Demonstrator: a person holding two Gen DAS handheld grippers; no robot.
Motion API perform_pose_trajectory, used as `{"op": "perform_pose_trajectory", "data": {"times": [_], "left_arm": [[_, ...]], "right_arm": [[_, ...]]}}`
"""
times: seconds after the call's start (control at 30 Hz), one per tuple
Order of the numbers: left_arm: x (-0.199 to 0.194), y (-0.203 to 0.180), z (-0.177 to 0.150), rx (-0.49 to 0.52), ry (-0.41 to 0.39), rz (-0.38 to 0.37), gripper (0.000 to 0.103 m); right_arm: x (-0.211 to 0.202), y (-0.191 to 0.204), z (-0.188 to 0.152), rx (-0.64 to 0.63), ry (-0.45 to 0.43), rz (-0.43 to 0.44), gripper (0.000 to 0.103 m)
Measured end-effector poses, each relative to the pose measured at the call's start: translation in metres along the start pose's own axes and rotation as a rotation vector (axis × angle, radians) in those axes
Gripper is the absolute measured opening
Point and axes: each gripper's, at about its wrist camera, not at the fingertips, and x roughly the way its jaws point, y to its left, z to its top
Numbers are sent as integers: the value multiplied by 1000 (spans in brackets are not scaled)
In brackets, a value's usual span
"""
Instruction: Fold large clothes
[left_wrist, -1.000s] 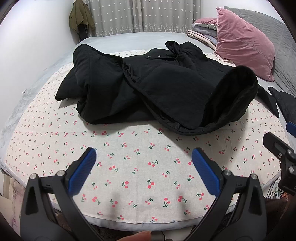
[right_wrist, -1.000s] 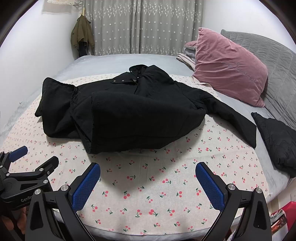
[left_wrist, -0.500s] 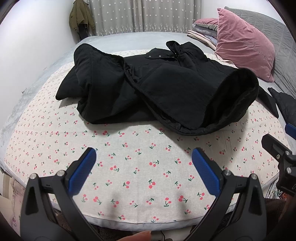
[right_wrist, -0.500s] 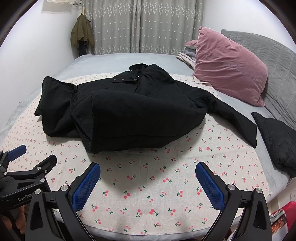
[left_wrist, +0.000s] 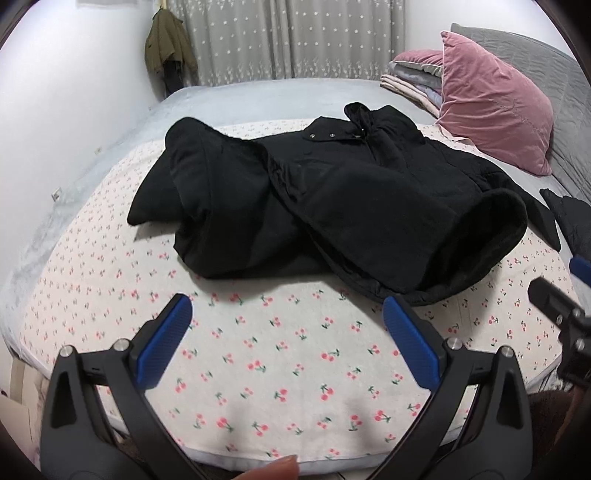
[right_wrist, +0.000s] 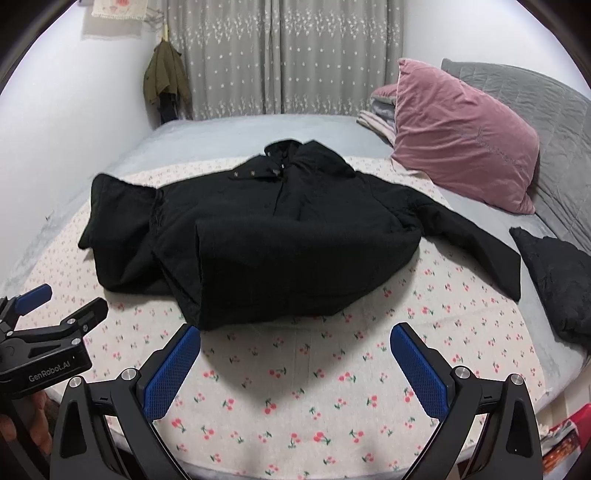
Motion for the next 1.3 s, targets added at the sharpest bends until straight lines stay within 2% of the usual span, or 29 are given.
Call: {"op": "perform_pose_trajectory", "data": {"times": [0.03, 0.1, 0.2, 0.3, 0.37, 0.5, 0.6, 0.7, 0.8, 0.9, 1.07, 1.17, 1.23, 1.3], "left_arm": [[4, 3, 1, -9, 24, -31, 103], [6, 10, 5, -4, 9, -62, 103], [14, 20, 10, 9, 67, -69, 103], [25, 40, 22, -5, 114, -115, 103], [30, 58, 27, -45, 108, -135, 103], [46, 93, 43, -77, 85, -101, 103], [70, 113, 56, -88, 108, -106, 103], [99, 127, 61, -133, 142, -164, 103], [120, 132, 61, -160, 137, -189, 100], [138, 130, 60, -168, 143, -221, 97], [144, 120, 60, -145, 153, -190, 97], [143, 113, 60, -123, 148, -196, 94], [146, 109, 61, -112, 154, -210, 88], [150, 108, 61, -107, 159, -219, 70]], "right_arm": [[0, 0, 1, -11, -11, 3, 103], [-1, 3, 4, -48, -34, 11, 103], [3, 7, 10, -96, -35, 6, 103], [11, 5, 21, -70, 13, 82, 103], [16, 2, 28, -37, 52, 144, 103], [21, -9, 41, 63, 79, 268, 103], [28, -19, 49, 156, 106, 355, 103], [38, -32, 55, 267, 121, 413, 103], [48, -43, 59, 363, 162, 458, 103], [62, -45, 64, 408, 206, 468, 103], [89, -34, 64, 418, 281, 436, 103], [102, -29, 59, 429, 320, 439, 103], [110, -26, 56, 437, 335, 443, 103], [114, -22, 54, 436, 346, 440, 103]]}}
